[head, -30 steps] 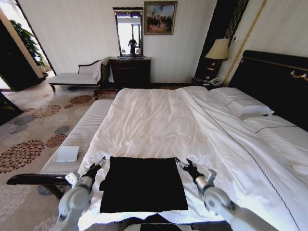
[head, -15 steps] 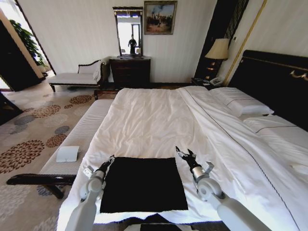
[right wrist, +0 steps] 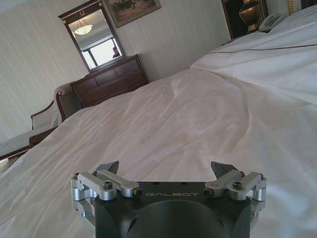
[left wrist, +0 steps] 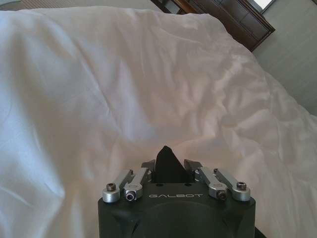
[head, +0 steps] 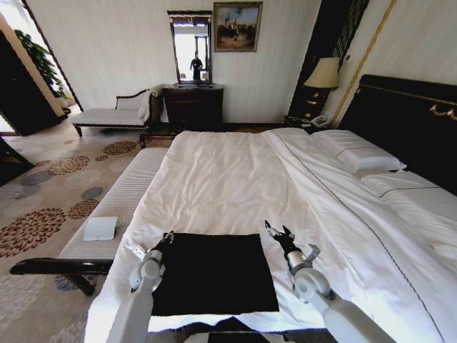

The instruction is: Fold the clothes on the bed.

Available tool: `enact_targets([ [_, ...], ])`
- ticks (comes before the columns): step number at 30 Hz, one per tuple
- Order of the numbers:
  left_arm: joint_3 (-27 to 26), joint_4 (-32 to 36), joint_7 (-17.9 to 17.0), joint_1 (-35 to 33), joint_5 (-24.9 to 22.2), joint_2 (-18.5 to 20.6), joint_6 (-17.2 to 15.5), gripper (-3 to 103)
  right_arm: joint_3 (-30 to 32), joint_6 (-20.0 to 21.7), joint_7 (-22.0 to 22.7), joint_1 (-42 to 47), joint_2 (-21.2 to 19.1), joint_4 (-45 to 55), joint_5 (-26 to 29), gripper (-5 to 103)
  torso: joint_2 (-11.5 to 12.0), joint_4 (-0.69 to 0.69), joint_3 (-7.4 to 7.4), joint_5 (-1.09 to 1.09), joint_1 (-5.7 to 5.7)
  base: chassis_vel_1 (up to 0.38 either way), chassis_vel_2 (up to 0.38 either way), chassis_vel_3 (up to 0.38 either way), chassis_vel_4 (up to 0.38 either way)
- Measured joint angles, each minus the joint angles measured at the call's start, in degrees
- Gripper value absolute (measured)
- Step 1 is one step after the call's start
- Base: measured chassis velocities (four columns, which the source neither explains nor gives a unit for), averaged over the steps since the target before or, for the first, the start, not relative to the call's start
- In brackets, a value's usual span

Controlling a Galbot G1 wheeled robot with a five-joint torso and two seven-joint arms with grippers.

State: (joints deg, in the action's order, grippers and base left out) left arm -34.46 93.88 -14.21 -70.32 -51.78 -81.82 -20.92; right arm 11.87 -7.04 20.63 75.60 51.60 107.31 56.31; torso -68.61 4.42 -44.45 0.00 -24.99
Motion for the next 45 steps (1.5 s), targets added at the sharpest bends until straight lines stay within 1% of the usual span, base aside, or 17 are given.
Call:
enact_targets([
  [1,-0.07,-0.04,0.0,0.01,-0.01,0.01,0.02,34,-0.02,0.02,0.04,-0.14,0.0,-0.03,0.01,100,0.0,0.0,0.0,0.0,0.0,0.0,0.0,0.0,0.0],
  [4,-0.62,-0.07,0.1,-0.16,-0.13,0.11,0.21,19,-0.37,0.08,0.1,-1.24,-0.16,-0.82,0.25,100,0.0,0.0,0.0,-0.01,0.0,0.0,0.0,0.0,0.0],
  [5,-0.62,-0.07,0.1,-0.16,-0.13,0.11,0.21,19,-0.37,0.08,0.1,-1.24,-0.16,-0.82,0.25,100,0.0,0.0,0.0,-0.01,0.0,0.0,0.0,0.0,0.0],
  [6,-0.75,-0.06,0.2,-0.23,-0.15,0.17,0.29,13,-0.61,0.08,0.04,-1.74,-0.28,-1.37,0.41,100,0.0,0.0,0.0,-0.01,0.0,0.0,0.0,0.0,0.0],
  [7,-0.84,-0.03,0.26,-0.28,-0.17,0.21,0.33,13,-0.76,0.09,-0.02,-2.02,-0.33,-1.71,0.57,100,0.0,0.0,0.0,-0.01,0.0,0.0,0.0,0.0,0.0],
  [10,-1.05,0.15,0.48,-0.39,-0.21,0.4,0.48,3,-1.37,0.18,-0.14,-3.16,-0.46,-3.02,1.55,100,0.0,0.0,0.0,0.0,0.0,0.0,0.0,0.0,0.0],
  [16,-1.54,0.63,0.88,-0.45,-0.35,0.74,0.69,1,-2.34,0.43,-0.76,-5.47,-0.51,-6.31,3.01,100,0.0,0.0,0.0,-0.01,0.0,0.0,0.0,0.0,0.0],
  [20,-2.24,1.23,0.93,-0.28,-0.91,1.06,0.81,1,-2.82,0.16,-3.47,-6.61,-0.96,-9.07,3.21,100,0.0,0.0,0.0,-0.01,0.0,0.0,0.0,0.0,0.0],
  [22,-2.86,1.8,0.84,0.02,-1.75,1.35,0.81,1,-3.21,-0.05,-6.05,-7.3,-1.43,-10.94,3.76,100,0.0,0.0,0.0,-0.01,0.0,0.0,0.0,0.0,0.0],
  [24,-3.6,2.36,0.35,0.45,-2.8,1.98,0.81,1,-4.15,-0.05,-10.98,-8.34,-2.04,-13.77,6.82,100,0.0,0.0,0.0,-0.01,0.0,0.0,0.0,0.0,0.0],
  [26,-3.71,2.44,0.29,0.5,-2.93,2.08,0.81,1,-4.33,-0.07,-12.24,-8.5,-2.1,-14.31,7.45,100,0.0,0.0,0.0,-0.01,0.0,0.0,0.0,0.0,0.0],
  [27,-3.96,2.6,0.09,0.56,-3.16,2.35,0.81,1,-4.79,-0.14,-16.55,-8.86,-2.2,-15.99,8.89,100,0.0,0.0,0.0,0.0,0.0,0.0,0.0,0.0,0.0],
  [28,-3.96,2.6,0.09,0.56,-3.16,2.35,0.81,1,-4.79,-0.14,-16.55,-8.86,-2.2,-15.99,8.89,100,0.0,0.0,0.0,0.0,0.0,0.0,0.0,0.0,0.0],
  [32,-4.42,2.7,0.0,0.46,-3.23,2.44,0.81,1,-6.69,0.07,-28.04,-10.24,-1.82,-21.06,9.37,100,0.0,0.0,0.0,0.0,0.0,0.0,0.0,0.0,0.0],
  [34,-4.5,2.71,-0.02,0.48,-3.23,2.39,0.82,1,-6.98,0.13,-28.84,-10.47,-1.73,-21.54,9.24,100,0.0,0.0,0.0,0.0,0.0,0.0,0.0,0.0,0.0],
  [37,-4.65,2.71,-0.12,0.35,-3.16,2.32,0.98,1,-9.22,0.71,-32.71,-12.6,-0.82,-25.13,7.82,100,0.0,0.01,0.0,0.0,0.0,0.0,0.0,0.0,0.0],
  [45,-4.17,2.75,-0.01,-0.45,-2.03,1.79,1.27,1,-12.29,2.32,-35.48,-16.63,1.45,-30.44,9.23,100,0.0,-0.01,0.0,0.0,0.0,0.0,0.0,0.0,0.0],
])
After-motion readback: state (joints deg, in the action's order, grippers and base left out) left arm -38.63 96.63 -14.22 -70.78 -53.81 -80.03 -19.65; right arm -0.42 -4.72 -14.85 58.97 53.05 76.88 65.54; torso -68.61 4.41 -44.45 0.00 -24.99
